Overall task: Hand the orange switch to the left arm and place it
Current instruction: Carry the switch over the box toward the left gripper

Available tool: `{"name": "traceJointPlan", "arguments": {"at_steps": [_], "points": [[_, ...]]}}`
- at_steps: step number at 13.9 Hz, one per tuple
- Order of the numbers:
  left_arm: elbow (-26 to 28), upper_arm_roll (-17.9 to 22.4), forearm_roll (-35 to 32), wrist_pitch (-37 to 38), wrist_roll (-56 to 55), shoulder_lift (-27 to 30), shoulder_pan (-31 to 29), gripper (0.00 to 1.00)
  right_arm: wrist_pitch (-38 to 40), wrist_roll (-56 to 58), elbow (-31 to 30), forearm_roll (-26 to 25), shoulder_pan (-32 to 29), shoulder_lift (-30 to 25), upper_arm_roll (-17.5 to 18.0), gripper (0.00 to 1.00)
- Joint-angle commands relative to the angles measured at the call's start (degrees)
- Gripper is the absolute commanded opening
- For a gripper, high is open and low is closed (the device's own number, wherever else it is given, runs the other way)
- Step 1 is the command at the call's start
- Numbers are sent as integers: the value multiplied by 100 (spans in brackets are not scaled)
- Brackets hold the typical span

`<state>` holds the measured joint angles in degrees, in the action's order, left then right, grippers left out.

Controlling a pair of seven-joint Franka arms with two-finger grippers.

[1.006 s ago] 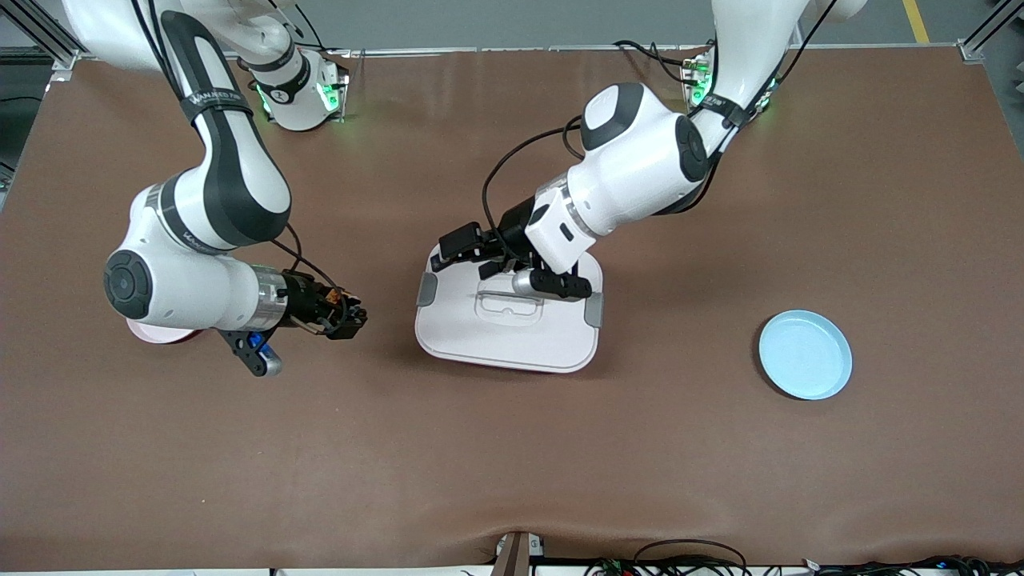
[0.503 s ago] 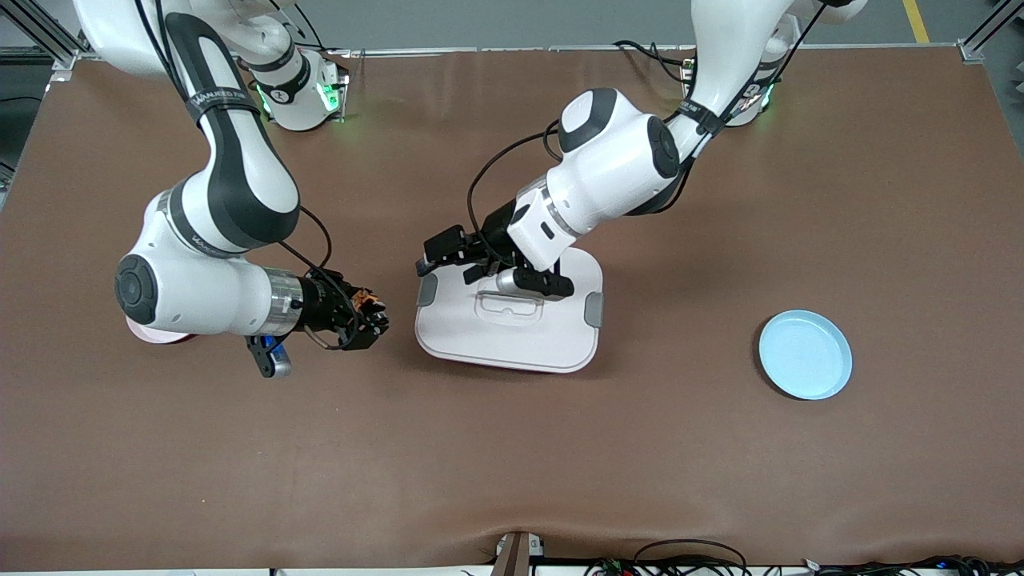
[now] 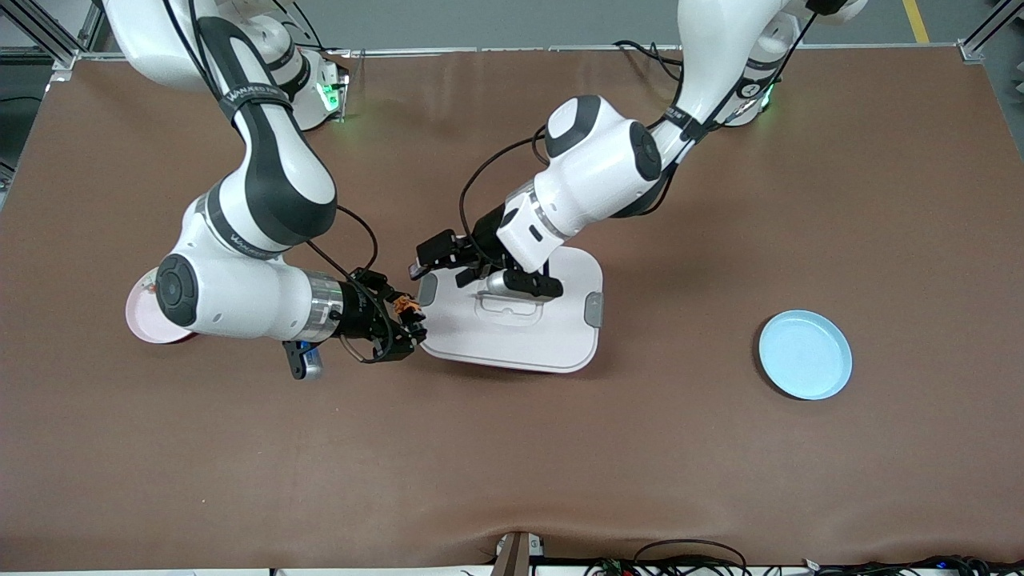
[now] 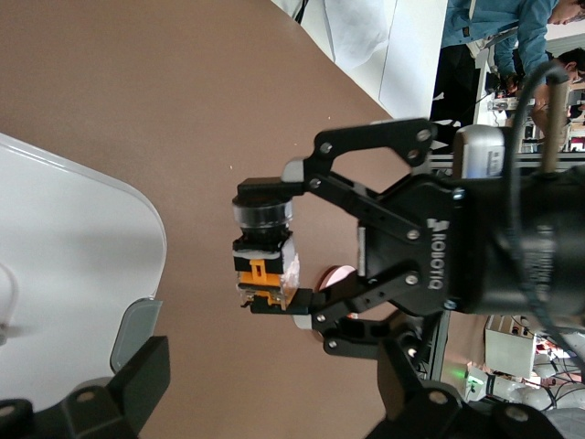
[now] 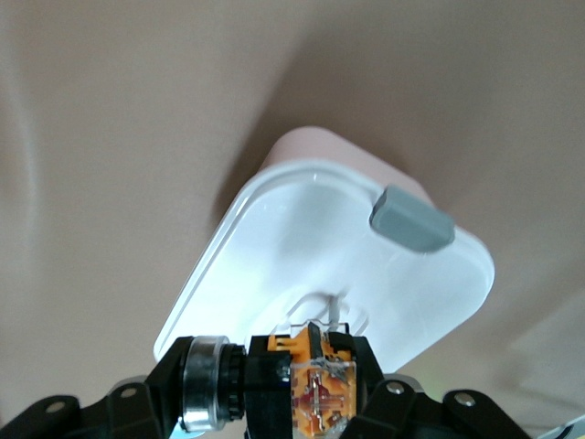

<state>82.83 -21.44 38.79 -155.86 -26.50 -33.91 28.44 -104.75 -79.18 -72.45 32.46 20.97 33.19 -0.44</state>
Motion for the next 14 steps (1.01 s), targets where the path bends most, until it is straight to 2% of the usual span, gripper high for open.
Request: {"name": "traceJointPlan", "arguments": {"at_steps": [1, 14], "points": [[-232, 8, 85, -85, 171, -186, 48, 100, 104, -326, 319, 208, 73, 100, -35, 0], [-223, 61, 58, -85, 303, -221, -181, 100, 121, -722, 530, 612, 232, 74, -26, 0]]}}
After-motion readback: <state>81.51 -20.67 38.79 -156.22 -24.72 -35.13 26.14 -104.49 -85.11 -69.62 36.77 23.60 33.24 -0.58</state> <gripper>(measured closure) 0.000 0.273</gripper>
